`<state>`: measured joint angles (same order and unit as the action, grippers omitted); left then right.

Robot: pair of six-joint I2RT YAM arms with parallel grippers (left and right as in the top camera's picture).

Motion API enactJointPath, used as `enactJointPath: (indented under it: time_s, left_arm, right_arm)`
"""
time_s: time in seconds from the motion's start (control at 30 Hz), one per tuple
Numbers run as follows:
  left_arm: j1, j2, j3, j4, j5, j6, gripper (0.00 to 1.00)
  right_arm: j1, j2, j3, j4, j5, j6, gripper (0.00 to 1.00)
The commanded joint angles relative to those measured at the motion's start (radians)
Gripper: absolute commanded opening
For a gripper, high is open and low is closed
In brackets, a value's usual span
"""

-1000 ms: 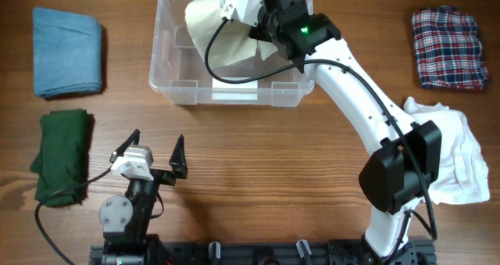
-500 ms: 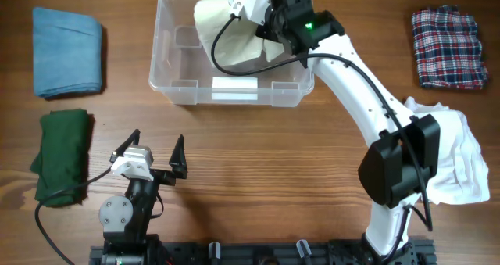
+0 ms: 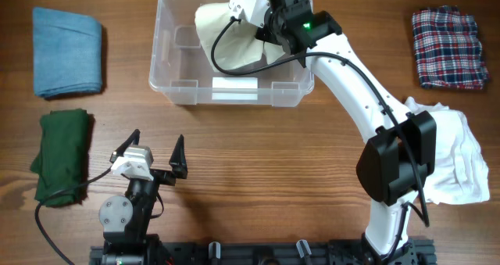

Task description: Pack container

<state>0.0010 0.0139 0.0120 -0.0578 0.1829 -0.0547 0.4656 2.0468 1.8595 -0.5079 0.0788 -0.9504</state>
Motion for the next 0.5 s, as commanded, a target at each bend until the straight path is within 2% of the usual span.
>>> enactJointPath:
  time_s: [0.0, 0.2, 0.47]
  left_arm:
    - [-0.006, -0.007, -0.006, -0.003, -0.009, -0.006, 1.0]
    - [-0.006, -0.007, -0.006, -0.003, -0.009, -0.006, 1.0]
    - [-0.006, -0.007, -0.006, -0.002, -0.009, -0.006, 1.0]
  right_arm:
    - [0.001, 0.003, 0.023, 0.034, -0.043, -0.018, 0.04]
    - [0.002, 0.024, 0.023, 0.0, -0.042, 0.014, 0.04]
    - [0.028, -0.037, 0.025, -0.113, -0.05, 0.072, 0.04]
